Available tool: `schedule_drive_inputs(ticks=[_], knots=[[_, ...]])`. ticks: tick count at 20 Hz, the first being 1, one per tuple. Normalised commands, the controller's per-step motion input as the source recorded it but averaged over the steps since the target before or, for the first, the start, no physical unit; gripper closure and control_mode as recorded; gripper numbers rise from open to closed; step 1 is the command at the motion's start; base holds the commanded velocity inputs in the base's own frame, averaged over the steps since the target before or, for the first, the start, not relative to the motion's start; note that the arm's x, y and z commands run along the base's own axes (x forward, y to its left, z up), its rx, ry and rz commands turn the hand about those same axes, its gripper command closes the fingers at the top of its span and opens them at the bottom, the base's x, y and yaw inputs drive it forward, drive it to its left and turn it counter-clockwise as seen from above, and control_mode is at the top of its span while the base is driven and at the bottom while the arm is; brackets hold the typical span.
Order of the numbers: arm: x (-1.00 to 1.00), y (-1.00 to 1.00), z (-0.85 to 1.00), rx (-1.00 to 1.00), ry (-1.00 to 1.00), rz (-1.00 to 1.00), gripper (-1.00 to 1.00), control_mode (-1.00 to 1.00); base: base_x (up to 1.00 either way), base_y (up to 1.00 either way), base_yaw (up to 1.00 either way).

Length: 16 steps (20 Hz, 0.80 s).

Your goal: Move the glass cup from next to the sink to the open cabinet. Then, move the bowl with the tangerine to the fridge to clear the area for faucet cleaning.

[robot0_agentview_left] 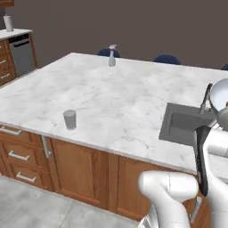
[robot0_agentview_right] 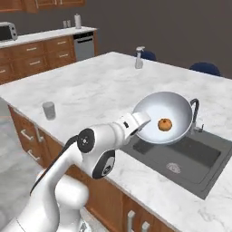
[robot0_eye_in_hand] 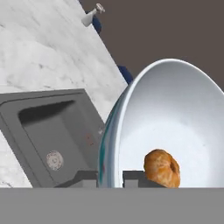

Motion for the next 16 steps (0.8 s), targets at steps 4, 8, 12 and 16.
schedule_drive_inputs(ticks=[4, 8, 12, 16], knots=[[0.00, 0.00, 0.00, 0.00, 0.00, 0.00, 1.00, 1.00, 0.00, 0.22, 0.95], [0.00, 0.00, 0.00, 0.00, 0.00, 0.00, 1.00, 1.00, 0.00, 0.22, 0.94], [0.00, 0.00, 0.00, 0.00, 0.00, 0.00, 1.00, 1.00, 0.00, 0.29, 0.91], [0.00, 0.00, 0.00, 0.00, 0.00, 0.00, 1.00, 1.00, 0.05, 0.29, 0.85]])
